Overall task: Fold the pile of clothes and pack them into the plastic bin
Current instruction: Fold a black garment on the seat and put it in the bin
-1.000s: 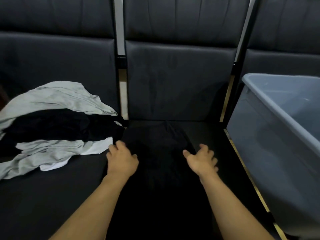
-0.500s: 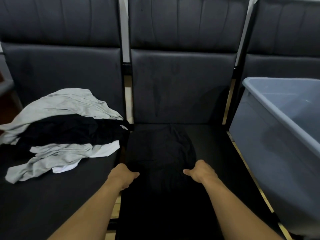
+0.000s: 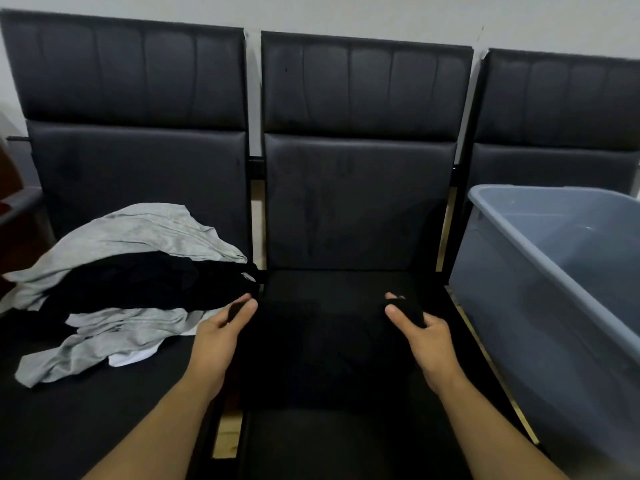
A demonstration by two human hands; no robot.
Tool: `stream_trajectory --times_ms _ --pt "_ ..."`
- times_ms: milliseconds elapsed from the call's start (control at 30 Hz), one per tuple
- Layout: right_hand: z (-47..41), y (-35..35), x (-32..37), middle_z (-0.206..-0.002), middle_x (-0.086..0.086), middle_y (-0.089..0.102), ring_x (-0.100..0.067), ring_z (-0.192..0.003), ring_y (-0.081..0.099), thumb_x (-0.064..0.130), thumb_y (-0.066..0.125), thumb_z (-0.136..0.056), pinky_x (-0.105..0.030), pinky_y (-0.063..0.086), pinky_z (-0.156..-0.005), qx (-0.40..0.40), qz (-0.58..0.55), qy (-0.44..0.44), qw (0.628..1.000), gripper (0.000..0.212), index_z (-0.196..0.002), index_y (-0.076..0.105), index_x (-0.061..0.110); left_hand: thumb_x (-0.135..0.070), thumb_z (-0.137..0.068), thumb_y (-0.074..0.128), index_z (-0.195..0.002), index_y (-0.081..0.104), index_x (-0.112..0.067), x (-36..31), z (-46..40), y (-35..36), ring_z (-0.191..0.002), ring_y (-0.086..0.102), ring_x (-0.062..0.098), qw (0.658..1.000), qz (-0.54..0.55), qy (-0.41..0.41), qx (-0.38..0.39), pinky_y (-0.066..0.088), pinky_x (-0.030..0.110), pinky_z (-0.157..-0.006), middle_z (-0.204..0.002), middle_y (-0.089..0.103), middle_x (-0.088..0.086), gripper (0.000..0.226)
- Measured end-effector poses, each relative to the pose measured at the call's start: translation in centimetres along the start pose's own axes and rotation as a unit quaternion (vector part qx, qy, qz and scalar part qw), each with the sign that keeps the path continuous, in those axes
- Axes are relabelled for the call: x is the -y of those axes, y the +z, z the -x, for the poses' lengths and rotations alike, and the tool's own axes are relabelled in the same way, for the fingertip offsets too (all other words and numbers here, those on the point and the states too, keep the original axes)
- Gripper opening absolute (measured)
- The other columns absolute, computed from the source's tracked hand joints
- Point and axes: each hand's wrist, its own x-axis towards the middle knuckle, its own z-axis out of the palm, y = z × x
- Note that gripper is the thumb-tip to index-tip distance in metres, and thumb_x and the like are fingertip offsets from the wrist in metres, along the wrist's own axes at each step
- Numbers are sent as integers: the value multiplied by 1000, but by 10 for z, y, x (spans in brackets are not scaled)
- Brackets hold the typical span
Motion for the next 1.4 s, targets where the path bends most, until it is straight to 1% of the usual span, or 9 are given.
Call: stream_trajectory --times_ms 133,233,367,600,767,933,1100,1200,1400 --pt "15 1 27 -106 7 77 -11 -102 72 31 76 -87 -38 57 -95 26 16 -62 998 19 -105 76 26 -20 -99 60 -109 76 -15 -19 10 -1 -106 71 21 997 -8 80 16 50 43 -101 -108 76 7 19" --pt "20 1 38 -110 23 72 3 -105 68 19 81 -84 -14 55 -84 70 69 -97 990 38 -114 65 36 -4 -100 52 -110 72 -16 -28 13 1 -106 69 23 984 -71 156 57 52 42 -98 -108 74 8 25" --pt "23 1 47 -113 22 72 3 -105 68 16 81 -83 -16 55 -83 114 38 -63 991 46 -119 61 37 1 -98 49 -108 67 -20 -39 16 4 -105 68 24 970 -114 197 81 51 38 -93 -106 72 6 29" --pt "-1 7 -3 -112 6 73 -13 -102 69 28 83 -83 -31 55 -91 79 44 109 990 37 -116 68 27 -21 -104 51 -122 59 -21 8 -12 19 -107 63 17 973 -222 50 30 49 32 -94 -112 67 -1 20" --pt "-22 -8 -49 -126 -9 67 -27 -110 65 32 83 -83 -41 53 -99 21 271 165 948 54 -128 63 11 -25 -101 57 -147 37 -14 38 -28 12 -104 61 24 933 -345 -83 59 50 36 -93 -121 57 7 51" --pt "-23 -14 -37 -144 -9 44 -32 -132 46 41 76 -88 -44 45 -103 -86 464 71 879 59 -138 52 20 -28 -96 59 -131 56 -18 29 -15 27 -123 51 33 844 -536 12 27 42 38 -106 -133 50 14 36" --pt "-15 19 -45 -150 3 51 -21 -147 35 21 60 -100 -31 23 -121 182 518 -133 825 26 -123 69 28 -18 -97 57 -96 64 -18 28 19 72 -66 65 15 806 -486 -163 295 55 28 -65 -86 67 4 7" --pt "-6 35 -54 -166 9 22 -19 -154 16 30 46 -106 -37 18 -124 294 571 -44 765 42 -148 47 37 -17 -99 55 -120 63 -15 32 29 84 -84 64 15 711 -543 -210 393 53 28 -76 -113 65 7 23" --pt "6 47 -44 -159 -1 13 -31 -141 28 45 40 -106 -41 40 -112 269 606 75 745 55 -158 26 37 -38 -103 43 -151 34 -14 43 15 82 -141 30 32 680 -663 -66 307 31 46 -116 -153 28 10 54"
